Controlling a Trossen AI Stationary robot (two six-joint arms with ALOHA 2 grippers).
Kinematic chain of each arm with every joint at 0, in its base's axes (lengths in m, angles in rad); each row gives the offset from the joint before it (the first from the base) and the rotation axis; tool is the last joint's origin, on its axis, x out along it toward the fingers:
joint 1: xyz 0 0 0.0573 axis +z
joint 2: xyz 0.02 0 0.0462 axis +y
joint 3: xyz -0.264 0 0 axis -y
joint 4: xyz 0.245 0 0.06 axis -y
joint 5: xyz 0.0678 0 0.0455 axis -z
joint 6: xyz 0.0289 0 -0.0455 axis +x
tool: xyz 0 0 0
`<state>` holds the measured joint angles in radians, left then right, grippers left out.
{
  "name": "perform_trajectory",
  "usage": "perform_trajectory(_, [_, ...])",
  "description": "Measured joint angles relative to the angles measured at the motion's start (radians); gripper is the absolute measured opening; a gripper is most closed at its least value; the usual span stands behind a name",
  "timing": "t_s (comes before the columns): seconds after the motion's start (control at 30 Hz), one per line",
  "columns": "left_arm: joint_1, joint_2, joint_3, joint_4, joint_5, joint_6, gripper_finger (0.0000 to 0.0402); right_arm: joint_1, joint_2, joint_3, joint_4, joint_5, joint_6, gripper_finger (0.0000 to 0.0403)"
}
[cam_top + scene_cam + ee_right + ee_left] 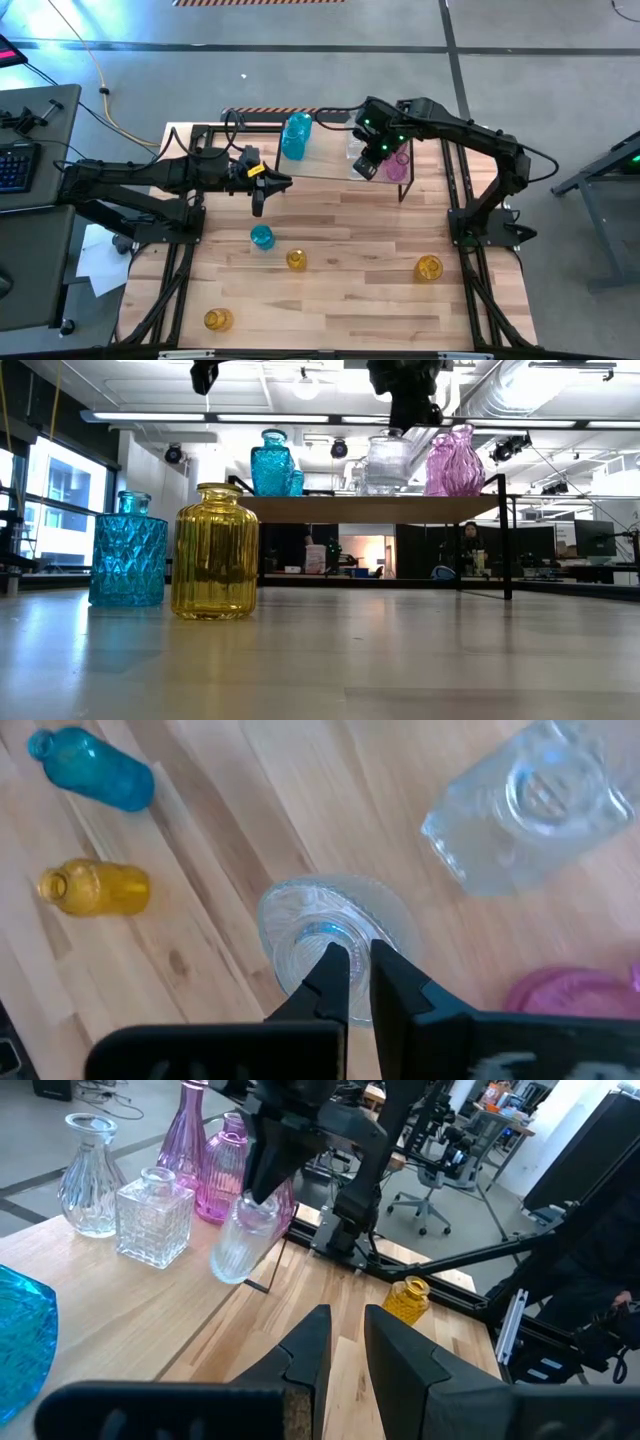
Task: Sort vases onto shelf
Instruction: Put the transparent vase on the shelf aligned with the other transparent vases
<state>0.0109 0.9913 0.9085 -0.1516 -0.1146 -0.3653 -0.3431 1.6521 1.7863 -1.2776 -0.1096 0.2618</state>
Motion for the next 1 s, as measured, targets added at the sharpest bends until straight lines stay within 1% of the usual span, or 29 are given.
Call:
perform_trajectory(0.13, [0.0, 0.0, 0.0, 0.0, 0.0, 0.0, 0.0058, -0.004, 0.015, 0.0, 0.019, -0.015, 0.003, 0.0])
perform_trajectory(0.37, [0.0, 0.0, 0.0, 0.0, 0.0, 0.0, 0.0058, -0.006, 0.039, -0.001, 0.02, -0.004, 0.002, 0.0])
perform_trajectory(0.53, [0.0, 0.0, 0.0, 0.0, 0.0, 0.0, 0.0058, -0.01, 0.04, -0.001, 0.021, 0.05, 0.012, 0.0])
perform_trajectory(0.77, [0.0, 0.0, 0.0, 0.0, 0.0, 0.0, 0.0058, -0.018, 0.04, -0.001, 0.027, 0.049, 0.009, 0.0])
perform_trajectory(1.0, [0.0, 0.0, 0.0, 0.0, 0.0, 0.0, 0.0058, -0.018, 0.04, -0.001, 0.026, 0.023, 0.003, 0.0])
